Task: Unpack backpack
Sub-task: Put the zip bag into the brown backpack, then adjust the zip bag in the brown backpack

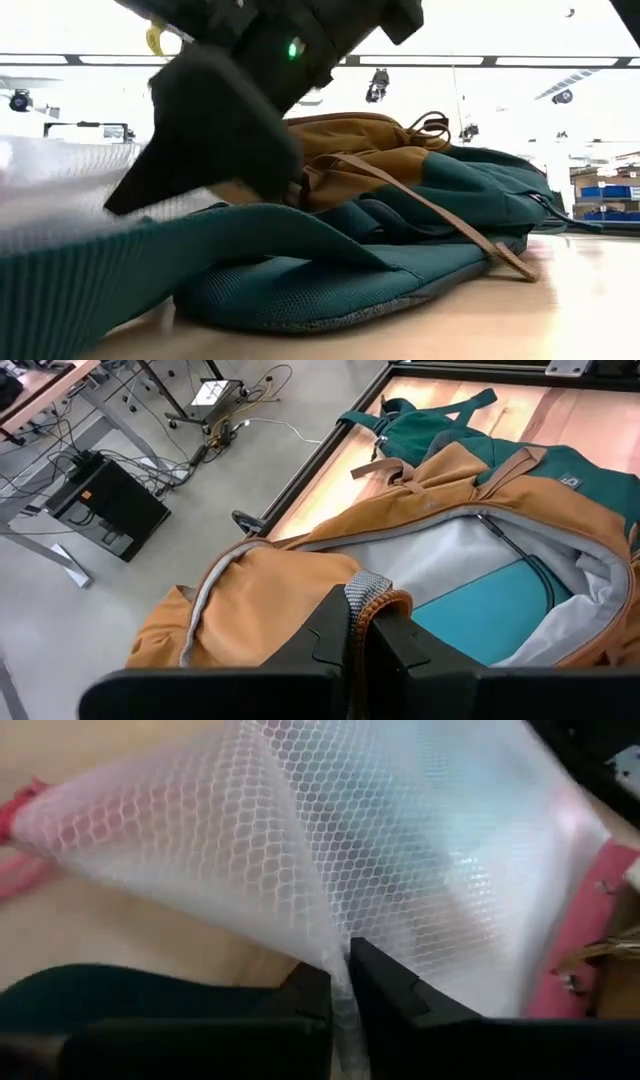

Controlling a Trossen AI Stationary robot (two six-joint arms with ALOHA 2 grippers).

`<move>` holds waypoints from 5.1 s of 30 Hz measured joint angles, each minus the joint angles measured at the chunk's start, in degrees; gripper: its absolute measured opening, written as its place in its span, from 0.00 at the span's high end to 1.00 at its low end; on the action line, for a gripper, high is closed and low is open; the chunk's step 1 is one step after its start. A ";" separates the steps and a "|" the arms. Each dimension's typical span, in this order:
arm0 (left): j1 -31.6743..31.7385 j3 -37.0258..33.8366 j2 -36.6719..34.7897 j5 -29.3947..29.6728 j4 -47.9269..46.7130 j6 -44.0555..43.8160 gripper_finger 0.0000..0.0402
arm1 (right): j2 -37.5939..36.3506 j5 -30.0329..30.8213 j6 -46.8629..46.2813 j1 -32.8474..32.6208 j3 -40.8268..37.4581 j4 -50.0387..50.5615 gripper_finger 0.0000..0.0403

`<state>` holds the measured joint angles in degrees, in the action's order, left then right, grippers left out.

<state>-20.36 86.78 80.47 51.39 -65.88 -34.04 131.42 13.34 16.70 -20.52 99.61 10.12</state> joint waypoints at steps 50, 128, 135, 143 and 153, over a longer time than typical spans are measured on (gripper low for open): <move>0.33 0.09 -0.22 -3.93 6.71 8.67 1.00 | -44.33 -13.39 -3.58 0.49 -22.42 23.36 1.00; 3.35 -6.29 0.02 -5.94 31.36 24.52 1.00 | -58.47 -21.48 1.74 17.13 -27.95 44.88 0.36; 3.76 -6.29 0.02 -5.92 31.47 24.46 1.00 | -55.96 -12.62 5.39 25.40 -31.67 33.14 0.62; 3.78 -6.29 -0.95 -5.87 31.67 24.12 1.00 | -38.54 -15.05 6.52 33.00 -39.70 14.41 0.97; 5.05 -7.26 -0.98 -6.05 31.68 22.43 1.00 | -22.13 -23.12 0.86 29.29 -30.93 -11.25 1.00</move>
<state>-15.31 79.52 79.48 45.34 -34.20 -11.62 109.30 -9.78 17.56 8.77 68.69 -1.13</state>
